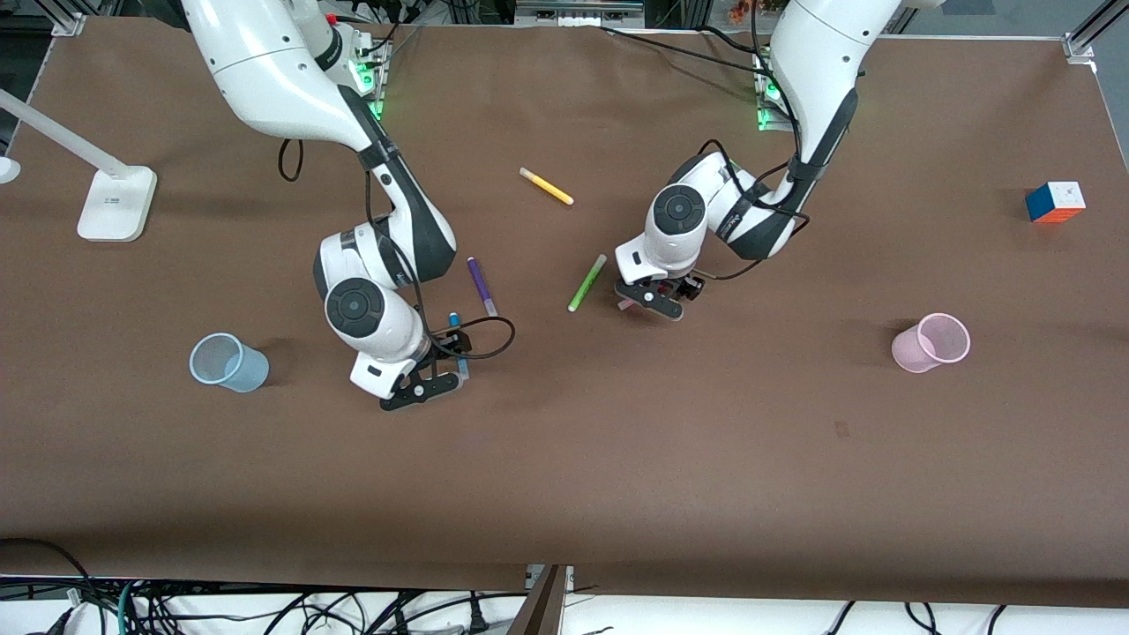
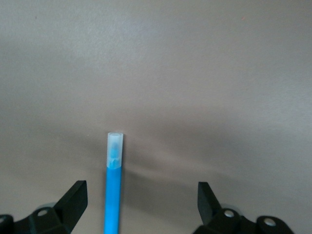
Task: Place pink and blue markers in matching cups
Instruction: 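Grasp the blue marker with the right gripper while the left gripper grasps the pink marker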
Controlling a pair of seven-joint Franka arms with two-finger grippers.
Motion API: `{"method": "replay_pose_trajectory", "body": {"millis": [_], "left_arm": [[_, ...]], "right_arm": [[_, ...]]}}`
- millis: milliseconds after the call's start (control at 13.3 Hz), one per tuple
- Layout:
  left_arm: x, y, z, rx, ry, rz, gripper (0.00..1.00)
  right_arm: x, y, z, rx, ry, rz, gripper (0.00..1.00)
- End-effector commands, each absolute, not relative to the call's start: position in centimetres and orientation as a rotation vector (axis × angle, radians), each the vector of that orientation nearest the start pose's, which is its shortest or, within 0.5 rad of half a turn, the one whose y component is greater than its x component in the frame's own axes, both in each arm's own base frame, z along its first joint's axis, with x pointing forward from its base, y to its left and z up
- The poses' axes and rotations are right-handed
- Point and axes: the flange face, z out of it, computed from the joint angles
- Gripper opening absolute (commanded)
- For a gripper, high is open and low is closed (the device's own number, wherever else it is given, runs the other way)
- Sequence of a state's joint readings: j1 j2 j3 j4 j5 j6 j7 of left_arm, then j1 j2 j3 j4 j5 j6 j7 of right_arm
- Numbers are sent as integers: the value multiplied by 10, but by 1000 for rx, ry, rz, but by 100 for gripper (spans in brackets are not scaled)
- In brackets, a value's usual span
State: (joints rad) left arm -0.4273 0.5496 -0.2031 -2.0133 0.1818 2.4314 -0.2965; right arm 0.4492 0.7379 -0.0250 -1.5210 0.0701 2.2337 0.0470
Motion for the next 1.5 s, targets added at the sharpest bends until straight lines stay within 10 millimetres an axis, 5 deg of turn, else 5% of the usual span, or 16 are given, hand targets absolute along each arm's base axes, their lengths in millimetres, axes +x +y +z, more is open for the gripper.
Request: {"method": "replay_pose_trajectory", "body": {"millis": [0, 150, 375, 525, 750, 900, 1125, 1425], "left_arm": [[474, -347, 173, -2996, 672, 135, 0], [481, -342, 179, -3009, 619, 131, 0], [512, -306, 222, -3009, 643, 157, 0], [539, -278, 262, -2986, 673, 253, 0], [575, -234, 319, -2901, 791, 470, 0], [595, -193, 342, -2872, 862, 539, 0], [608, -133, 351, -2700, 1006, 636, 0], [625, -42, 353, -2475, 1129, 707, 0]], "right_arm": [[635, 311, 204, -3061, -533, 79, 100], [627, 324, 190, -3070, -500, 75, 100], [623, 324, 183, -3073, -505, 96, 97], [621, 323, 181, -3071, -523, 104, 59], [621, 322, 181, -3075, -512, 116, 20], [621, 322, 182, -3077, -501, 121, 4], [625, 317, 189, -3070, -529, 106, 0], [656, 266, 259, -3022, -755, 24, 0]]}}
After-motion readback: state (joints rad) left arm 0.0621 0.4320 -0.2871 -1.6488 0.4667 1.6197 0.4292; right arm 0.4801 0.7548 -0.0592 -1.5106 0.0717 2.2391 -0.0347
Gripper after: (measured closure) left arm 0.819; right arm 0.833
